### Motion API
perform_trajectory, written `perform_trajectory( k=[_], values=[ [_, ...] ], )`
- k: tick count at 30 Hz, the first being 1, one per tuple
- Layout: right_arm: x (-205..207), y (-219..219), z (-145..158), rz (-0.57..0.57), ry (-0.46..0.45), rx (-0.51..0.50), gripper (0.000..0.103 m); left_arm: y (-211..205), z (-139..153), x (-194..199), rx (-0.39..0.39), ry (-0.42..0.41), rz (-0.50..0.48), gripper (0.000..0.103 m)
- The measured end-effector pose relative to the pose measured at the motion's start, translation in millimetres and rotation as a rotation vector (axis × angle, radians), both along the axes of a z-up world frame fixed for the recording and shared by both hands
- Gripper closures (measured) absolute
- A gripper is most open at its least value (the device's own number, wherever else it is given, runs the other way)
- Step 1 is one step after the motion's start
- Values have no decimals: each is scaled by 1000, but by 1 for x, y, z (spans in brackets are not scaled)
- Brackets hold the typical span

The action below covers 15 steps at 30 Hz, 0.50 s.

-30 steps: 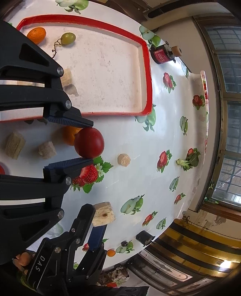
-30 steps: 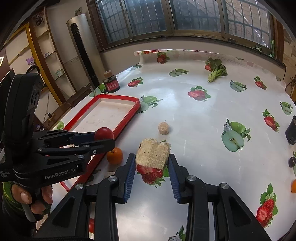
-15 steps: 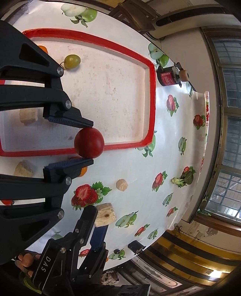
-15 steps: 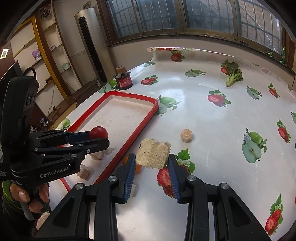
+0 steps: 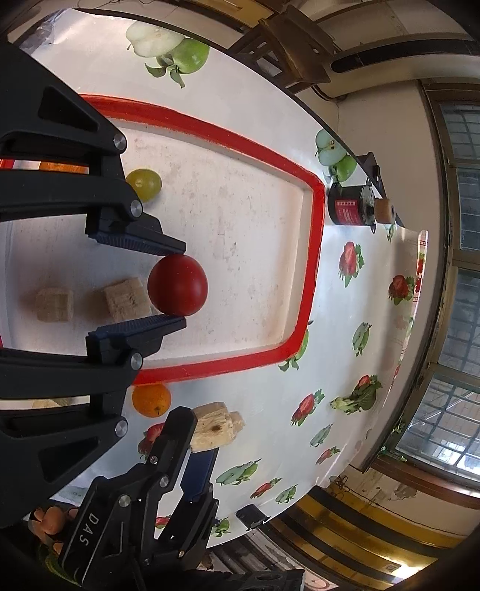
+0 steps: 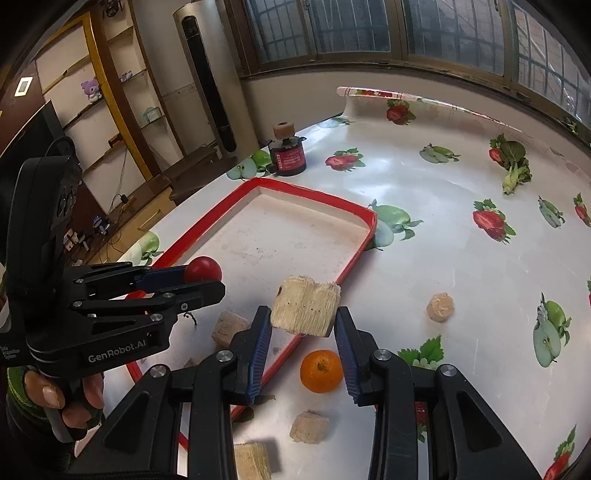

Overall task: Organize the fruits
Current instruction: 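Carry the red tomato with the left tool to the tray while the right tool carries its cube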

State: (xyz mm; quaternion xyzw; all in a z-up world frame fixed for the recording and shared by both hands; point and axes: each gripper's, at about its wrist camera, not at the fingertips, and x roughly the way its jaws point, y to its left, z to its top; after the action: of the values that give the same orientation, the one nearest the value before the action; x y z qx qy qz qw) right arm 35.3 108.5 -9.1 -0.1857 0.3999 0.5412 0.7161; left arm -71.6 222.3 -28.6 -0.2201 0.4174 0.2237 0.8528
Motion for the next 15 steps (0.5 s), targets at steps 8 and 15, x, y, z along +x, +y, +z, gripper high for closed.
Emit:
perform_trajectory(
  k=[8,15],
  values=[
    [-3,32,-13,31,20,-23,68,23,-10,-4,-18,18,34,73],
    [-4,57,-28,61,39,-51,68,38,-20,0,-32,44,47,73]
  ],
)
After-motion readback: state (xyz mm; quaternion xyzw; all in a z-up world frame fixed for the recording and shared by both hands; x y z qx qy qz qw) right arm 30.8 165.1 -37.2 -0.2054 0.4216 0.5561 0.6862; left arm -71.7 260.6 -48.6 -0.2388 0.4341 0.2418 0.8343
